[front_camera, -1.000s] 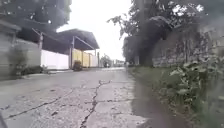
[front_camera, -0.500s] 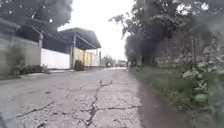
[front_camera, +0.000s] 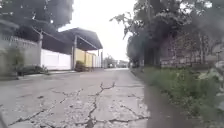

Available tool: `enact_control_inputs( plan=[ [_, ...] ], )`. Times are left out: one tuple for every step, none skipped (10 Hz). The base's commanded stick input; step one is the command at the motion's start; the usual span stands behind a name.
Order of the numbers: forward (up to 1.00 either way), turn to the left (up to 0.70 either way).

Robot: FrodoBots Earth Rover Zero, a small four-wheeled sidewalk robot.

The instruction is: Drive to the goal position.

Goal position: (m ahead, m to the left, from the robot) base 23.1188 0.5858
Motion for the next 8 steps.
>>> enact_control_inputs(
  plan=[
    [0.70,-0.35],
    [0.70,-0.34],
    [0.70,-0.21],
    [0.70,0.00],
    [0.70,0.00],
    [0.70,0.00],
    [0.70,0.00],
    [0.70,0.00]
  ],
)
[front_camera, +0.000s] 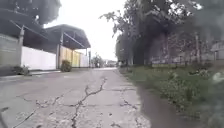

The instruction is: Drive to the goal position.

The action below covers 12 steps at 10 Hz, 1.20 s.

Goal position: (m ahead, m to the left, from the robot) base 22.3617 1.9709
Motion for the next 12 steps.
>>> enact_control_inputs(
  plan=[
    [0.70,0.00],
    [0.70,0.00],
    [0.70,0.00],
    [0.70,0.00],
    [0.70,0.00],
    [0.70,0.00],
    [0.70,0.00],
    [0.70,0.00],
    [0.70,0.00],
    [0.70,0.00],
    [0.70,0.00],
    [0.70,0.00]
  ],
)
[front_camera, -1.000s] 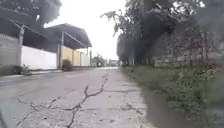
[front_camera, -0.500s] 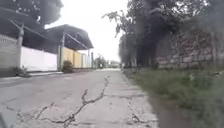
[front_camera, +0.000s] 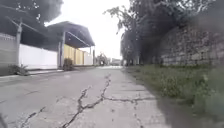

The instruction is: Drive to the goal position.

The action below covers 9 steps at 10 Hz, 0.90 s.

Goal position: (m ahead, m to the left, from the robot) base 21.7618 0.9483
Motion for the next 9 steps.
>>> enact_control_inputs(
  plan=[
    [0.70,0.00],
    [0.70,0.00],
    [0.70,0.00],
    [0.70,0.00],
    [0.70,-0.13],
    [0.70,-0.29],
    [0.70,-0.35],
    [0.70,-0.35],
    [0.70,-0.35]
  ],
)
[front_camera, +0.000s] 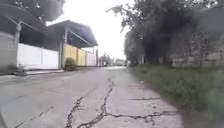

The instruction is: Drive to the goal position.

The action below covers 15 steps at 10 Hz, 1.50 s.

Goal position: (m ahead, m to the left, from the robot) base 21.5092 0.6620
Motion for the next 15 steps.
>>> enact_control_inputs(
  plan=[
    [0.70,-0.35],
    [0.70,-0.35],
    [0.70,-0.24],
    [0.70,-0.05],
    [0.70,0.00],
    [0.70,0.00],
    [0.70,0.00],
    [0.70,0.00],
    [0.70,0.00],
    [0.70,0.00],
    [0.70,0.00],
    [0.70,0.00],
    [0.70,0.00],
    [0.70,0.00],
    [0.70,0.00]
  ],
)
